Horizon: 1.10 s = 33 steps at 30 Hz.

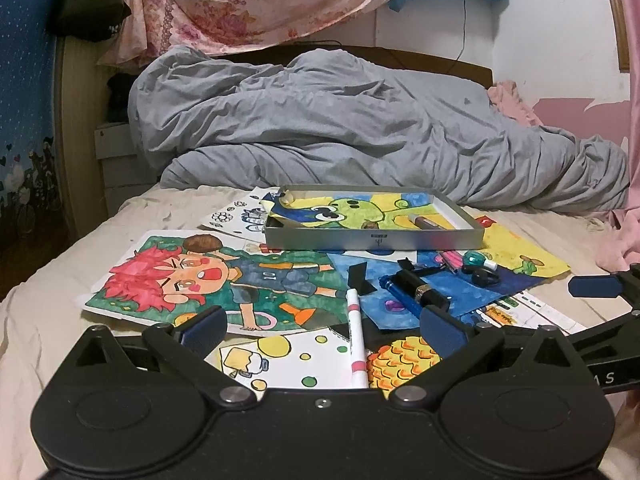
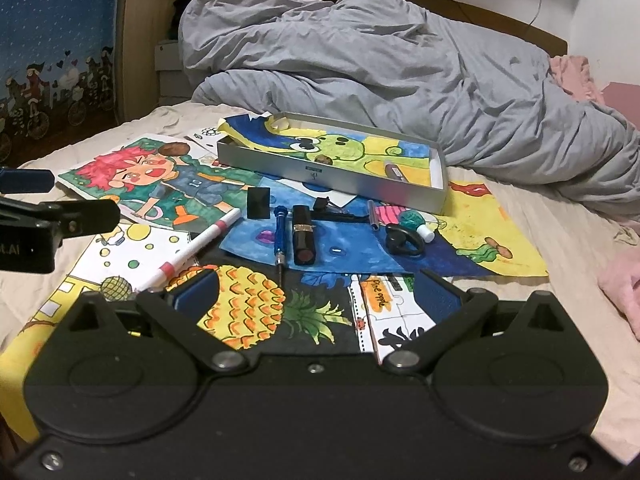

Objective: Organize rigid objects
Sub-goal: 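Move both tools back over the remaining items on the drawings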

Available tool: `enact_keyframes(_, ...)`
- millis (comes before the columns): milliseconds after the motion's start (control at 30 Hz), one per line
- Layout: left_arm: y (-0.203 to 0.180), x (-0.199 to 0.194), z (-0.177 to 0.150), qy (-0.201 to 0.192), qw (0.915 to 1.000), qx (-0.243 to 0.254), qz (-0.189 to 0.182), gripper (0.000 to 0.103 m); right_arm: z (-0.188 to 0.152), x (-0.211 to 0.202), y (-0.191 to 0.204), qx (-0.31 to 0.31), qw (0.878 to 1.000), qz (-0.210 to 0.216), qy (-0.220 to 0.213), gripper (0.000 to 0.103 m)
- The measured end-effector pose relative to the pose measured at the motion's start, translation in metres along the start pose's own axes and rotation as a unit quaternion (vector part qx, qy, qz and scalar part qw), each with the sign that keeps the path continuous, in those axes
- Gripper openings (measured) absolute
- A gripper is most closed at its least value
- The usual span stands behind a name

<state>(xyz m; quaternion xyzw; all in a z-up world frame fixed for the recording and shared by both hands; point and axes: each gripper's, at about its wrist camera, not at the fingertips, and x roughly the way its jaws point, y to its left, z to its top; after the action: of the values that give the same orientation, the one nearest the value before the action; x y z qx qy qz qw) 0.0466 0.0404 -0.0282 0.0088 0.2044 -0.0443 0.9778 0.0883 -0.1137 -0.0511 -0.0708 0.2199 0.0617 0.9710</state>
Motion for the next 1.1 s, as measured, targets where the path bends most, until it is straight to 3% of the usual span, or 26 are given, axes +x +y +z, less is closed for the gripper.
enact_keyframes(333, 0.000, 0.001, -0.002, 0.004, 1.0000, -0.001, -0.001, 0.102, 0.001, 0.001, 0.001, 0.001, 1.000, 0.000, 0.003, 0.102)
enact_keyframes(933, 0.002, 0.025, -0.005, 0.044, 0.9990, -0.004, -0.002, 0.102, 0.003, 0.017, -0.006, 0.016, 0.999, 0.019, 0.030, 0.102)
enact_keyframes(1100, -0.001, 0.041, -0.002, 0.057, 0.9983, -0.005, -0.008, 0.102, 0.008, 0.031, -0.012, -0.009, 0.999, 0.026, 0.025, 0.102)
